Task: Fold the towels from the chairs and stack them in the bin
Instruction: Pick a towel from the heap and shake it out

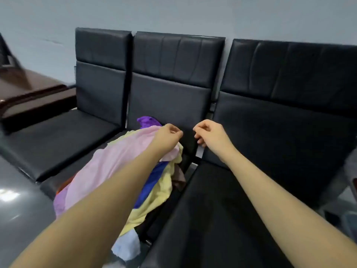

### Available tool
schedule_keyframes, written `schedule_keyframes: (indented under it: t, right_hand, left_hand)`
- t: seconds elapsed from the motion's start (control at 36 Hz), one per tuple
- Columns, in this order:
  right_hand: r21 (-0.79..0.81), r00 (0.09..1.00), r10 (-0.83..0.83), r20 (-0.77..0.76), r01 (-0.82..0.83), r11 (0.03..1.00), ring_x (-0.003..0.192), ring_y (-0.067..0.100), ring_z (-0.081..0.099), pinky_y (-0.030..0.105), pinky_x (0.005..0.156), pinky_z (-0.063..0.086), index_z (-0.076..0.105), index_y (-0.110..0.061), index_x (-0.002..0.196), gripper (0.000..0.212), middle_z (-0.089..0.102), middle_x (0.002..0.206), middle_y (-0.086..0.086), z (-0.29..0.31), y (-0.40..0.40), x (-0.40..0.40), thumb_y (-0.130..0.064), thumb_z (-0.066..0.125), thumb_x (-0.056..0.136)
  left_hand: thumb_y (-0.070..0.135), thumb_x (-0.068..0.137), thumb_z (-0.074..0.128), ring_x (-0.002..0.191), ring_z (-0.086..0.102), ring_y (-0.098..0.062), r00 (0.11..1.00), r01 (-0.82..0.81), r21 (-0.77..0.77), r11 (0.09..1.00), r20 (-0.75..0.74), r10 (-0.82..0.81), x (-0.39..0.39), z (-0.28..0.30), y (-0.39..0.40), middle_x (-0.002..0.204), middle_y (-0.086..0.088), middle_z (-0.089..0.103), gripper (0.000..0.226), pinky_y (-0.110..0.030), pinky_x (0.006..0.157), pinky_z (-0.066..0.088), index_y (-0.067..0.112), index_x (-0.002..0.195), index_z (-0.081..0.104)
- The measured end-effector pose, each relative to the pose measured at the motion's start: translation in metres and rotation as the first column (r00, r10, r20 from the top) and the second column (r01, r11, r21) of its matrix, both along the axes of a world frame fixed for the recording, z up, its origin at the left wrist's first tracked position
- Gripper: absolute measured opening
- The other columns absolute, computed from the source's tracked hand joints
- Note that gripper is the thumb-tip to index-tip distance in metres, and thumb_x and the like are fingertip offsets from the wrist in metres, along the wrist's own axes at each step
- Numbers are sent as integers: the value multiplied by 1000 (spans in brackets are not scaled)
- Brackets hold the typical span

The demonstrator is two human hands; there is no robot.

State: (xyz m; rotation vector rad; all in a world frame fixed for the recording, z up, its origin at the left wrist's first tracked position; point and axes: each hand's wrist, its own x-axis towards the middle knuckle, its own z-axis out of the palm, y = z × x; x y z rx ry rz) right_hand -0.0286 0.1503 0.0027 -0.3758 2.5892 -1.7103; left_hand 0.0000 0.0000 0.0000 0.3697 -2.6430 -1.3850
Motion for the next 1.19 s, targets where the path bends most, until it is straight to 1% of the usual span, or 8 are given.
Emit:
schedule_keyframes:
  t: [0.25,0.44,0.58,0.75,0.83,1.0,1.08,1.19]
  right_hand:
    - [121,971,152,-183,-132,984,93,17,60,34,84,50,67,-12,105,18,66,99,0,-122,-67,-20,-11,54,92]
    - [230,883,322,-341,-254,939,80,-7,47,7,78,37,52,-14,132,40,55,119,-3,-153,-117,-17,-4,48,94]
    - [333,862,299,-410,-164,929,71,-1,46,1,64,35,43,-23,141,49,56,108,1,-158,-142,-18,-10,50,94]
    - [680,871,329,-366,9,733,115,24,45,36,95,39,38,-38,141,57,54,118,3,-162,-153,-14,-21,55,90]
    - [758,858,314,-406,124,640,111,27,47,36,85,31,54,-33,126,40,57,116,1,-166,-161,-5,-16,48,90]
    - [546,907,120,-404,134,827,93,27,51,37,83,42,58,-20,91,20,61,94,1,-170,-163,12,-10,40,92]
    - [212,947,24,-319,47,976,83,21,50,27,71,45,53,-17,89,17,54,86,0,-167,-160,21,-10,39,94]
    - [-225,977,-156,-147,121,967,84,25,61,40,71,55,50,-35,84,21,61,92,4,-155,-150,34,-18,40,89]
  left_hand:
    - [25,86,54,115,44,-34,986,-163,-470,868,-62,152,-2,-122,-64,129,-10,46,41,-38,94,35,15,125,53]
    - [43,92,49,115,42,-32,940,-334,-629,702,-170,295,2,-159,-89,126,-13,41,49,-40,90,34,5,122,41]
    - [17,93,46,98,60,-23,942,-333,-679,655,-207,264,8,-157,-119,112,-6,61,22,-24,57,35,13,110,59]
    - [13,93,44,108,47,-28,957,-289,-691,663,-238,169,17,-152,-121,118,-9,46,22,-33,76,32,8,112,54]
    - [13,92,46,109,46,-29,958,-288,-682,672,-191,216,26,-160,-125,122,-11,44,27,-31,75,30,6,118,43]
    - [8,93,43,103,54,-28,980,-201,-671,714,-137,147,40,-169,-138,113,-9,56,19,-31,73,34,7,110,51]
    - [24,97,44,92,58,-23,966,-223,-612,758,-245,87,50,-162,-135,103,-3,62,19,-26,70,37,12,104,57]
    - [15,96,40,86,55,-25,918,-161,-422,892,-396,-22,60,-152,-121,88,-1,50,9,-30,63,33,11,102,44]
